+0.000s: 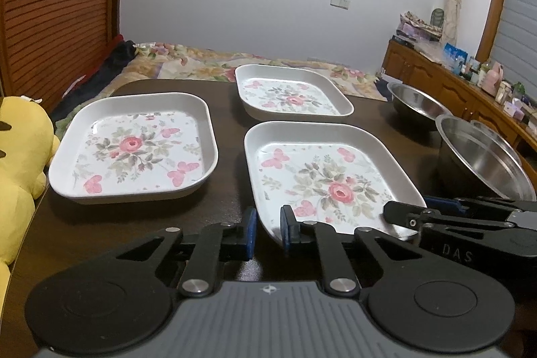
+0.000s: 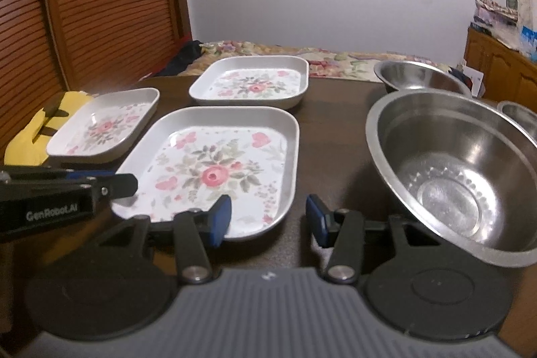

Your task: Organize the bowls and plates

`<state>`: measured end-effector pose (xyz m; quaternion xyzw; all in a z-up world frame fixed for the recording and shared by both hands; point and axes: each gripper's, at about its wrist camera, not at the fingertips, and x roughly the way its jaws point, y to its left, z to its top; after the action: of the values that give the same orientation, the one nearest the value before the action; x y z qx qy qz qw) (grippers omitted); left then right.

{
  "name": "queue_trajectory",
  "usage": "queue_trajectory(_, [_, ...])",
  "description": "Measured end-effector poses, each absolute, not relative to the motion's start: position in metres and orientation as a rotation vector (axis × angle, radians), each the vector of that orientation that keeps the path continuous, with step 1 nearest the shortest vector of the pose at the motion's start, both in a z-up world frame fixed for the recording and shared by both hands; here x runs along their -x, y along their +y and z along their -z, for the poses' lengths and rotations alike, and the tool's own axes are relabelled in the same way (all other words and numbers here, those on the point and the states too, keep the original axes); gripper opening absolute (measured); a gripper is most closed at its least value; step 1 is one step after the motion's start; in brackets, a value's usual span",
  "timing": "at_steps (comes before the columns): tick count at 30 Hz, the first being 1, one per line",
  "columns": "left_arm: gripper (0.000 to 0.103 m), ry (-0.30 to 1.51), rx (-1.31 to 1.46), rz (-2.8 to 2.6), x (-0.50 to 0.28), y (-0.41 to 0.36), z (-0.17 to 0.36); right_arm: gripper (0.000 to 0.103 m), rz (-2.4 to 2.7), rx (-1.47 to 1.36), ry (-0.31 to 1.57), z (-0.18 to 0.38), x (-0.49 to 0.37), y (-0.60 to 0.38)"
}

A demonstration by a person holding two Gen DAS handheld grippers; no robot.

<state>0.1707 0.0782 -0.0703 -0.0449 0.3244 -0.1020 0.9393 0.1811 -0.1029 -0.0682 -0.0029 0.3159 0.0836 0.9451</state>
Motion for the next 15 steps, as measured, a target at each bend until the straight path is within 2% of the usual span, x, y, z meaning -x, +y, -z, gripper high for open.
queue_trajectory(4, [0.015, 0.661, 0.109, 0.207, -0.169, 0.083, 0.070, 0.028, -0.166, -0.001, 0.643, 0.069, -0.182, -0.103])
queue_trajectory(15, [0.015, 0.622, 0.131, 0.229, -0.131, 0.097, 0.058, 0.020, -0.205, -0.059, 0.630, 0.063, -0.167, -0.108])
